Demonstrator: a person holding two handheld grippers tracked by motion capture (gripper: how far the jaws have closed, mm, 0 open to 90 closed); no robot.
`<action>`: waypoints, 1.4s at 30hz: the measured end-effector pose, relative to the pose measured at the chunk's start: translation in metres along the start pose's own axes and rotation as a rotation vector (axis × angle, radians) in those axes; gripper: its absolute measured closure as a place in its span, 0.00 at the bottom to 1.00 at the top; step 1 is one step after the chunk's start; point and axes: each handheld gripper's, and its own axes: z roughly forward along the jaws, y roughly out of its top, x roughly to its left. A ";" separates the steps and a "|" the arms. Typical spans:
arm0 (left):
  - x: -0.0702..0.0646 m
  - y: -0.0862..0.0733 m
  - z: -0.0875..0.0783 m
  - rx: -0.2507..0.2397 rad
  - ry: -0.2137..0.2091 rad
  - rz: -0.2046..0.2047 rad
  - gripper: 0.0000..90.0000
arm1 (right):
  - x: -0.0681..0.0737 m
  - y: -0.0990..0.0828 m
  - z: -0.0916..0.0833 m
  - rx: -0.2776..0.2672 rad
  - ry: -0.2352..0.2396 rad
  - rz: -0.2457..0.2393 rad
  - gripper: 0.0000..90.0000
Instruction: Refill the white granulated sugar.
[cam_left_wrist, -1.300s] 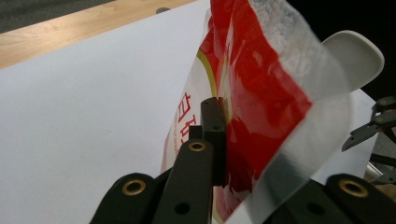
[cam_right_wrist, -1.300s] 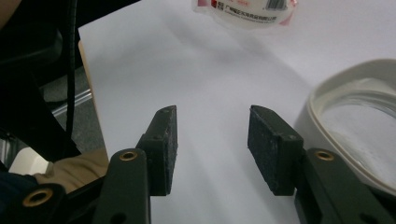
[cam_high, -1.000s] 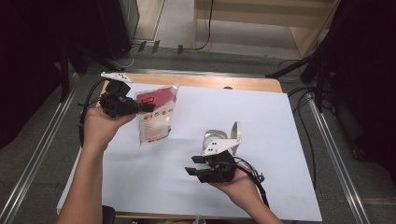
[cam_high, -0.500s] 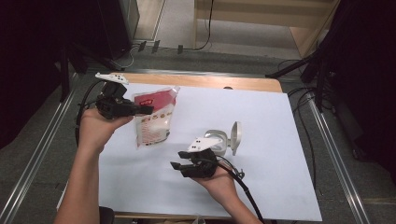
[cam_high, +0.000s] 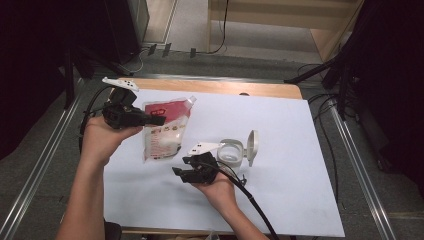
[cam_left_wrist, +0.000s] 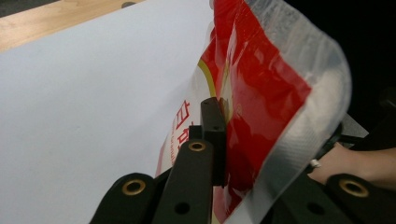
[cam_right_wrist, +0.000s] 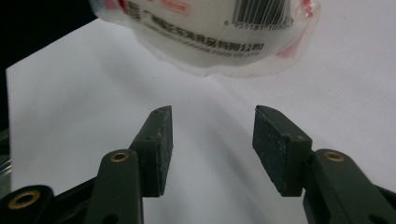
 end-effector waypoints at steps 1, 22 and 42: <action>-0.002 0.001 0.001 -0.002 0.002 0.000 1.00 | -0.001 0.000 0.002 -0.003 -0.002 0.000 0.53; -0.017 0.008 0.010 0.038 -0.090 -0.028 1.00 | -0.007 -0.013 0.019 -0.126 -0.123 -0.021 0.54; -0.023 0.011 0.023 0.032 -0.090 -0.058 1.00 | 0.009 -0.018 0.011 -0.134 -0.049 -0.090 0.57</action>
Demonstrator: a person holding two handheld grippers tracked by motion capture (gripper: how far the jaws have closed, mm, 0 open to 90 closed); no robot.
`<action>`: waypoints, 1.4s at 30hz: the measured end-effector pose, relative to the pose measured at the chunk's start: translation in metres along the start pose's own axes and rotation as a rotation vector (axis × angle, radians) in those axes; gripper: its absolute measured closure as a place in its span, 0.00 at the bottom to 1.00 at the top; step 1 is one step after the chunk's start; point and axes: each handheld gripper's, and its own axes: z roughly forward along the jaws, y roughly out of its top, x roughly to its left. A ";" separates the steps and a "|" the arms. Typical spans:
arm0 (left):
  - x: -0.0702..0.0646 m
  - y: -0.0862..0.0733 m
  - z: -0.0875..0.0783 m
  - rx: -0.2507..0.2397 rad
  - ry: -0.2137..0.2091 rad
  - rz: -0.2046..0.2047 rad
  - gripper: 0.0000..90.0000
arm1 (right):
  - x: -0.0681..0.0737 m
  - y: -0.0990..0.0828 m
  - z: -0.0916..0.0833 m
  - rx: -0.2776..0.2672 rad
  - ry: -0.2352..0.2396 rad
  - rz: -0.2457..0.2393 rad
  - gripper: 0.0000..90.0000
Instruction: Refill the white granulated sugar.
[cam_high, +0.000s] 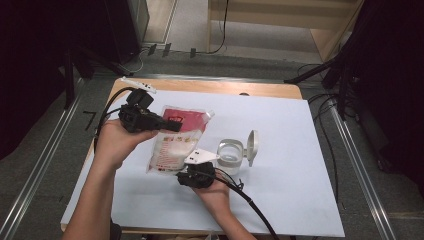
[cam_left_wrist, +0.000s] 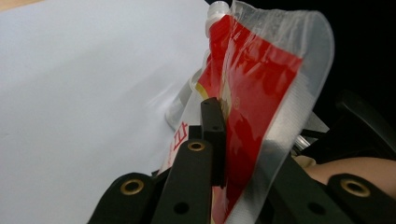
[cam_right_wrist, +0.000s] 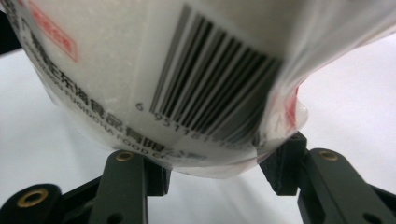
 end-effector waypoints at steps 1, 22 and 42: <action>0.001 0.000 0.000 0.000 0.012 0.001 1.00 | 0.000 0.000 -0.001 0.001 0.012 0.006 0.57; -0.006 0.002 0.039 0.126 -0.028 0.071 0.99 | 0.022 0.008 -0.016 -0.038 0.058 -0.045 0.58; -0.013 0.003 0.058 0.148 -0.035 0.033 0.88 | 0.025 0.006 -0.025 -0.068 0.148 0.084 0.63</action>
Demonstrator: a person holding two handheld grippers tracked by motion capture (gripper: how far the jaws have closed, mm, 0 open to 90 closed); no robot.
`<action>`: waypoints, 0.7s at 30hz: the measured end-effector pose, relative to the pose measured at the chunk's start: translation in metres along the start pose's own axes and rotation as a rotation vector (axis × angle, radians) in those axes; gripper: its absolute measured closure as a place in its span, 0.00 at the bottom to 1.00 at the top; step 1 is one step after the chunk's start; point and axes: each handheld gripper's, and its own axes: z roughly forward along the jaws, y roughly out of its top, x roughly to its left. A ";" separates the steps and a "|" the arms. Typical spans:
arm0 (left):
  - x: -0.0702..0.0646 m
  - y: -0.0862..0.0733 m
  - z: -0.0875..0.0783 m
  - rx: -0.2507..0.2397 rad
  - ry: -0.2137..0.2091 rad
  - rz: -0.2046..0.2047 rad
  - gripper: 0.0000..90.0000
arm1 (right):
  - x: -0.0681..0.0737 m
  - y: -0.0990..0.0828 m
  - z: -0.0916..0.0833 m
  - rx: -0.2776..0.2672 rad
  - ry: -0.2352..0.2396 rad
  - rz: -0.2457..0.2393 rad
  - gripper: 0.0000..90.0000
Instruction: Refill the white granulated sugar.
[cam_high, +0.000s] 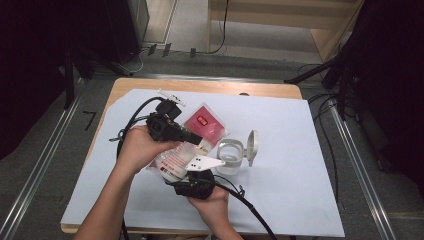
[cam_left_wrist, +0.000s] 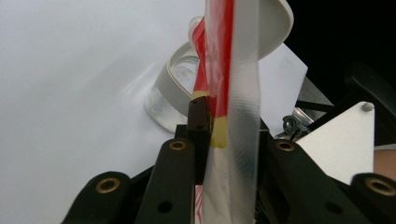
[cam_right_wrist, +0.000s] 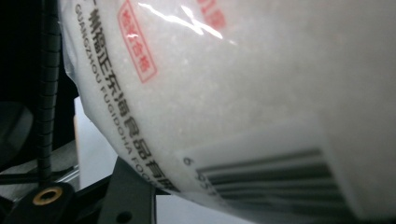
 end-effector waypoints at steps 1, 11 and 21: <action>0.000 0.000 0.000 0.003 -0.004 0.004 0.87 | 0.000 -0.001 0.000 -0.002 0.005 0.007 0.63; 0.002 -0.002 -0.004 0.016 -0.018 0.010 0.84 | -0.006 -0.006 -0.006 -0.048 0.036 0.082 0.64; -0.001 -0.001 -0.002 0.002 -0.021 -0.023 1.00 | 0.001 0.002 -0.007 -0.012 -0.024 0.004 0.62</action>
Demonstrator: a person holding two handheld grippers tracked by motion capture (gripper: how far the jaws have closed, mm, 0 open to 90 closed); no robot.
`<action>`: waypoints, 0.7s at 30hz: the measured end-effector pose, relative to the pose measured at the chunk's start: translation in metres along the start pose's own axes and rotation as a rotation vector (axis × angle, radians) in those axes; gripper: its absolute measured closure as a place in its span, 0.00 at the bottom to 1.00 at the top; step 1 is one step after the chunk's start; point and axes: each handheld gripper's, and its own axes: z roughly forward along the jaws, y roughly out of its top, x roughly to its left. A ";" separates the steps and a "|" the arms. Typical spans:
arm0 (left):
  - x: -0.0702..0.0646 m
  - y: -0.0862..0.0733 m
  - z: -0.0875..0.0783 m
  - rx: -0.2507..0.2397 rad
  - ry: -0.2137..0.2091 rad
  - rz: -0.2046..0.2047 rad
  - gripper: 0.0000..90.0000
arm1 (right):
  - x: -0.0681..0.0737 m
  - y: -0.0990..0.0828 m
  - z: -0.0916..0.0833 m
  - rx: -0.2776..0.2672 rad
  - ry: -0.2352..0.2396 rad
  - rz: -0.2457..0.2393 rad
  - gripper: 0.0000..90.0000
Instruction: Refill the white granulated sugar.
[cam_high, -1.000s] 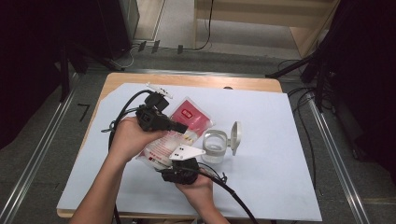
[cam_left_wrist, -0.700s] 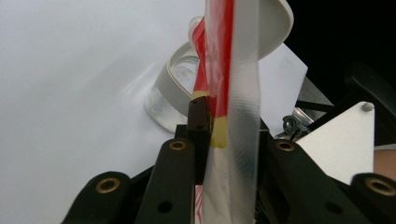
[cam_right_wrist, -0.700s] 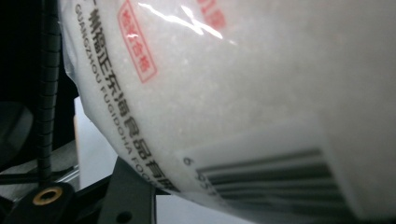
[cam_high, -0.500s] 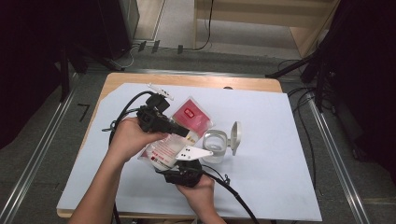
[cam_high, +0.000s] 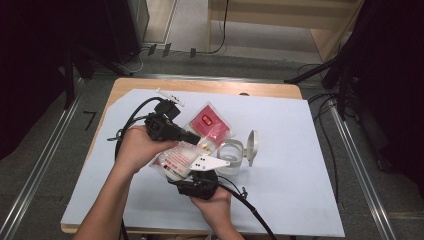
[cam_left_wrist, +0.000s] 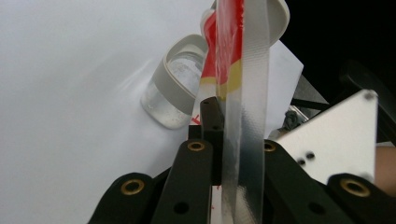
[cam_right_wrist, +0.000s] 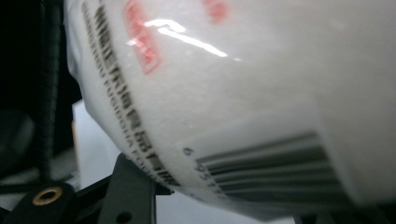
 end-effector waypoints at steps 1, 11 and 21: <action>-0.001 0.000 0.000 -0.001 -0.002 0.004 1.00 | 0.002 0.002 0.001 0.010 -0.002 -0.011 0.62; -0.012 0.004 0.001 -0.008 -0.007 -0.001 0.96 | 0.005 0.007 -0.002 0.016 -0.019 0.021 0.62; -0.009 0.001 -0.013 -0.013 0.028 0.005 0.95 | -0.002 -0.002 -0.001 -0.008 0.024 0.066 0.63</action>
